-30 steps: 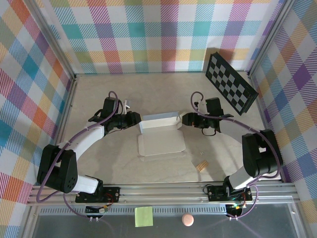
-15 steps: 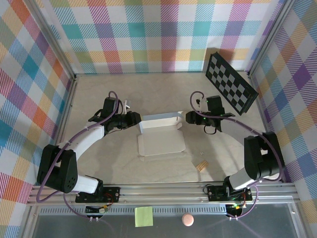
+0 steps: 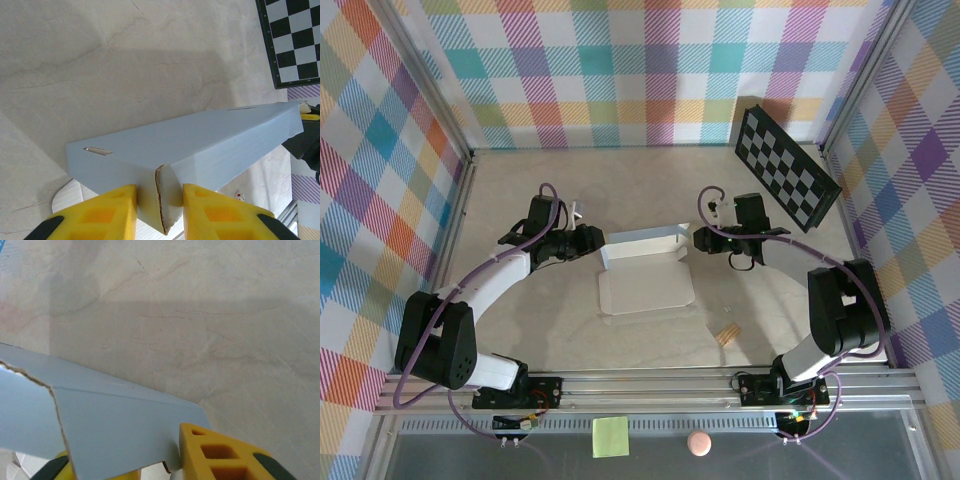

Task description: Fold the paper box

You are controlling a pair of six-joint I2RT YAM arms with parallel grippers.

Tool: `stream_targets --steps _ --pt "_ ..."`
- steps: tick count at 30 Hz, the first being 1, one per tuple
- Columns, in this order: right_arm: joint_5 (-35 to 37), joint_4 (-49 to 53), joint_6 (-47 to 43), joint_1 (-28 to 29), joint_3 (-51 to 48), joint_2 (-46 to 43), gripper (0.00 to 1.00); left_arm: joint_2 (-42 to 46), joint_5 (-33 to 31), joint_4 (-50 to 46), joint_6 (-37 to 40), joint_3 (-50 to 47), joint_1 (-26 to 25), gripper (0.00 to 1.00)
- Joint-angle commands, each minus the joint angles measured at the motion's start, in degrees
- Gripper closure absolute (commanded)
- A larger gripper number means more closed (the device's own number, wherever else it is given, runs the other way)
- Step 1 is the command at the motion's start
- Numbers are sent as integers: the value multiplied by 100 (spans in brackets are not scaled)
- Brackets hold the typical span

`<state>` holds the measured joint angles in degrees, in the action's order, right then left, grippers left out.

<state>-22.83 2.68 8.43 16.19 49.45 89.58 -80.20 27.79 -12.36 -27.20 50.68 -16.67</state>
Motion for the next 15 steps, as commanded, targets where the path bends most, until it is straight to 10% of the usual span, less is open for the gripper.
stream_targets --steps 1,15 --pt "248 124 20 174 72 -165 79 -136 -143 -544 97 43 14 72" --pt "1844 633 1178 1273 209 -270 89 -162 147 -500 167 -15 5 71"
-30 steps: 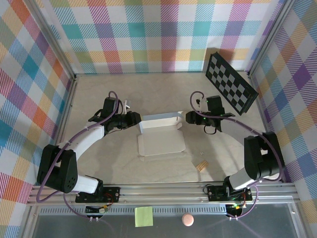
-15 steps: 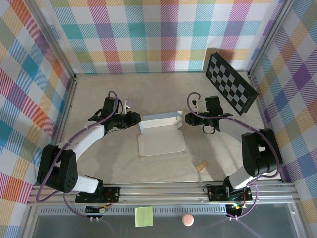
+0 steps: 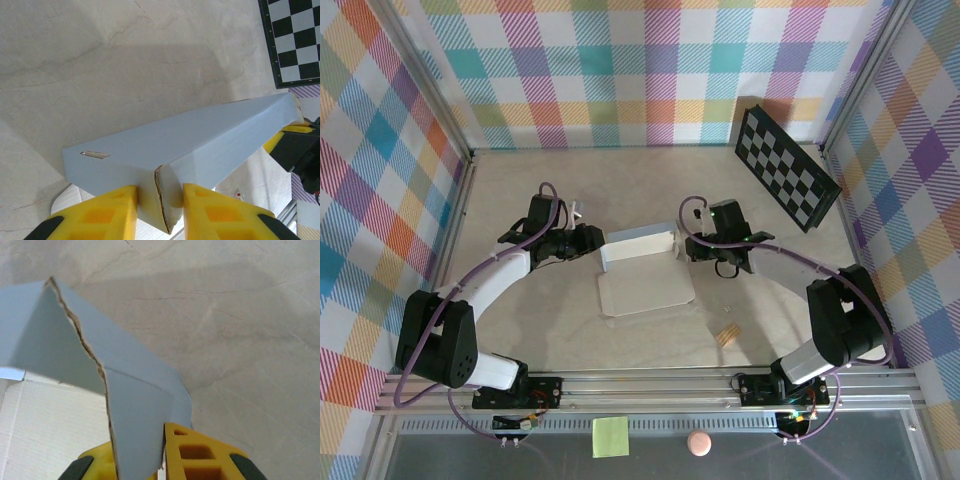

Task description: Fold the paper box

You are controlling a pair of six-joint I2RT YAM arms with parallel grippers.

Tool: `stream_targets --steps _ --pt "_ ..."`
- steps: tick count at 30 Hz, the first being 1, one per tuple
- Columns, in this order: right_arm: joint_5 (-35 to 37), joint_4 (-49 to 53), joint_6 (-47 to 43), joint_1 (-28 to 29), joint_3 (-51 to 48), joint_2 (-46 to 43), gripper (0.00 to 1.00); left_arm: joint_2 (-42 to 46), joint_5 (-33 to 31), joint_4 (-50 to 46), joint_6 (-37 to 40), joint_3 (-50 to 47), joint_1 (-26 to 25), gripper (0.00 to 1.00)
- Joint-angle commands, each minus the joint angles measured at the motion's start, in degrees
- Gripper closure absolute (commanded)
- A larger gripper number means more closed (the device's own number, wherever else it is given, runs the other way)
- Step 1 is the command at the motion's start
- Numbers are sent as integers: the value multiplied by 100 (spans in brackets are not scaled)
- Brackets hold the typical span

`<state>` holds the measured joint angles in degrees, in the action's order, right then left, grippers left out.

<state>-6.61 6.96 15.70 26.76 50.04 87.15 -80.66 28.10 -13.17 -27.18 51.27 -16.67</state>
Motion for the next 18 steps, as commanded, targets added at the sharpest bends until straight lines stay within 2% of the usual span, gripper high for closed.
stream_targets --steps 1,9,15,18 --pt "345 196 561 294 171 -2 90 -108 113 -444 178 -81 3 71" --pt "1207 -192 1050 806 135 287 91 192 48 -698 385 -126 -3 67" --pt "1275 -908 287 980 172 646 95 420 173 -1313 772 -16 -47 61" --pt "1241 -759 -130 979 479 892 95 630 388 -1490 870 -78 -90 52"
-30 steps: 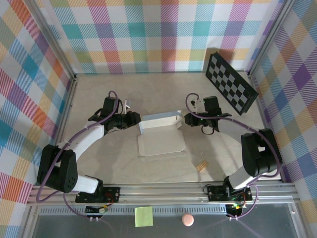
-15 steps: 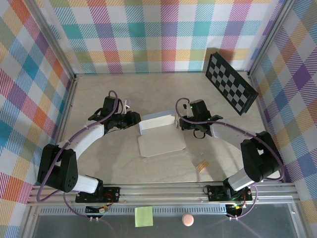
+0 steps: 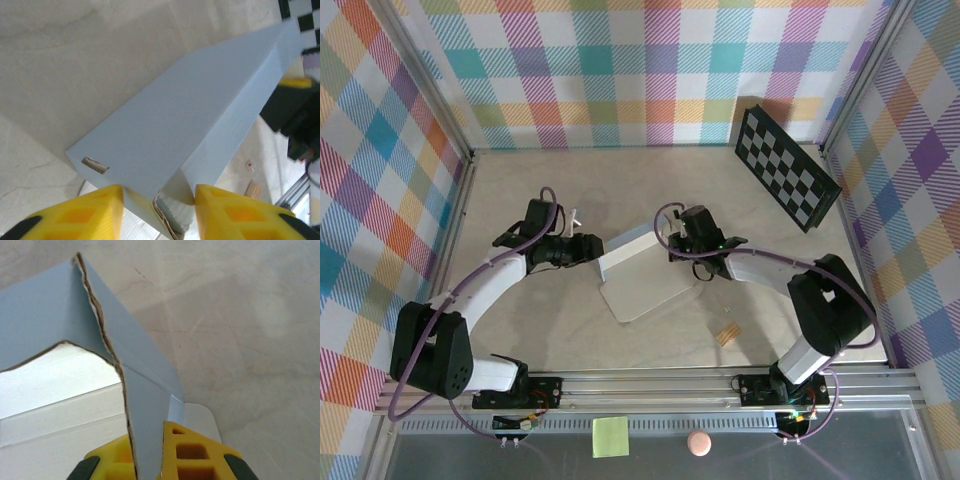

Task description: Fold the paper box

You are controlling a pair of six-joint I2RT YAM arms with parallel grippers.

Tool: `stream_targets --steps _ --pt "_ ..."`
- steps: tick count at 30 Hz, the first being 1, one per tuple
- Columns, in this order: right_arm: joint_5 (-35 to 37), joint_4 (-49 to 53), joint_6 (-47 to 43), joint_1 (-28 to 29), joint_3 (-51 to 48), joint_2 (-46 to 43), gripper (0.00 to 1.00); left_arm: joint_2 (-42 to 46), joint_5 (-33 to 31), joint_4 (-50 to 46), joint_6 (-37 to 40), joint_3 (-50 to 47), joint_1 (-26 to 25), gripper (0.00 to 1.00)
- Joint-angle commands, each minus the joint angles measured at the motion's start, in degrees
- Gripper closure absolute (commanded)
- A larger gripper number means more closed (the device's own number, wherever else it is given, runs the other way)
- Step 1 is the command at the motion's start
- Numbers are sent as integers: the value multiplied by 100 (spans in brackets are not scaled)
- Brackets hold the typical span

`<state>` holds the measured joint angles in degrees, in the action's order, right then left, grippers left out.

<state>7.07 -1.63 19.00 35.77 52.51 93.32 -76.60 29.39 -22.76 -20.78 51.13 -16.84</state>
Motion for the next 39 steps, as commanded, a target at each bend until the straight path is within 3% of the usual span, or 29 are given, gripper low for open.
stream_targets --steps 1,9,14,20,30,39 --pt "-226 199 -644 71 378 369 94 294 353 -549 245 -106 -104 49" --pt "-1285 608 -2027 79 1121 886 94 681 650 -811 302 -255 -533 34" --pt "-1839 893 -2677 114 1510 1149 93 843 630 -556 1 -328 -660 32" --pt "-2192 982 -3186 315 1695 1263 94 852 399 -169 -339 -309 -671 39" --pt "-1975 753 -2811 644 1632 1231 95 529 -215 133 -584 -291 -671 57" --pt "-1658 576 -2165 927 1411 1063 95 314 -258 325 -724 -372 -671 66"
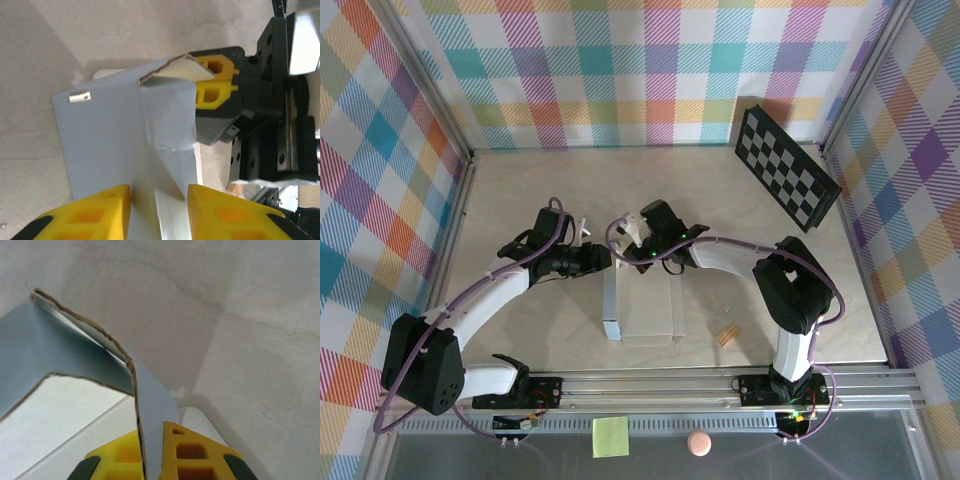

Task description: Fold the paper box

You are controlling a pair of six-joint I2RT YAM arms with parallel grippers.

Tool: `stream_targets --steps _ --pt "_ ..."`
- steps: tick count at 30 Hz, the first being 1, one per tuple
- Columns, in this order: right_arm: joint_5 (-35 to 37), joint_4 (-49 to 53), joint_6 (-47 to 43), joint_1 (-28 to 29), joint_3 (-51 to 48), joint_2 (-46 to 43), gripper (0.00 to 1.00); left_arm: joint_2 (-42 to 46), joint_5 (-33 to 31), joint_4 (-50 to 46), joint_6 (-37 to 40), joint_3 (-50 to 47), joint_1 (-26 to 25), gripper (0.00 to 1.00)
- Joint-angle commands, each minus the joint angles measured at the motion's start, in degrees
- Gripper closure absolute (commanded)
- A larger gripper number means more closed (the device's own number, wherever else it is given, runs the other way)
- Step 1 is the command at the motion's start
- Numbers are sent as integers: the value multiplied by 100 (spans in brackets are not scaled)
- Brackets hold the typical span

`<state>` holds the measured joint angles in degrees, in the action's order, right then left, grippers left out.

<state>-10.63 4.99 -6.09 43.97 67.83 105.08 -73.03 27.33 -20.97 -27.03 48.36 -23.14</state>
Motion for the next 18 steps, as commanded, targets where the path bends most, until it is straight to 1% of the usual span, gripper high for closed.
stream_targets --steps 1,6,9,12,16,18 --pt "190 -86 451 135 -137 -132 95 -45 -51 146 -102 -106 -38 66" --pt "467 -232 926 301 -285 -267 94 -67 -122 154 -111 -151 -42 67" --pt "750 -254 1175 434 -314 -349 93 -97 -132 145 -106 -178 -42 68" --pt "857 -482 1454 518 -458 -445 93 -79 -123 182 -115 -230 -42 68" --pt "1203 -648 1734 641 -581 -559 94 -74 -161 135 -84 -248 -42 69" --pt "1244 -925 1924 708 -726 -590 94 -78 -148 121 -62 -255 -43 69"
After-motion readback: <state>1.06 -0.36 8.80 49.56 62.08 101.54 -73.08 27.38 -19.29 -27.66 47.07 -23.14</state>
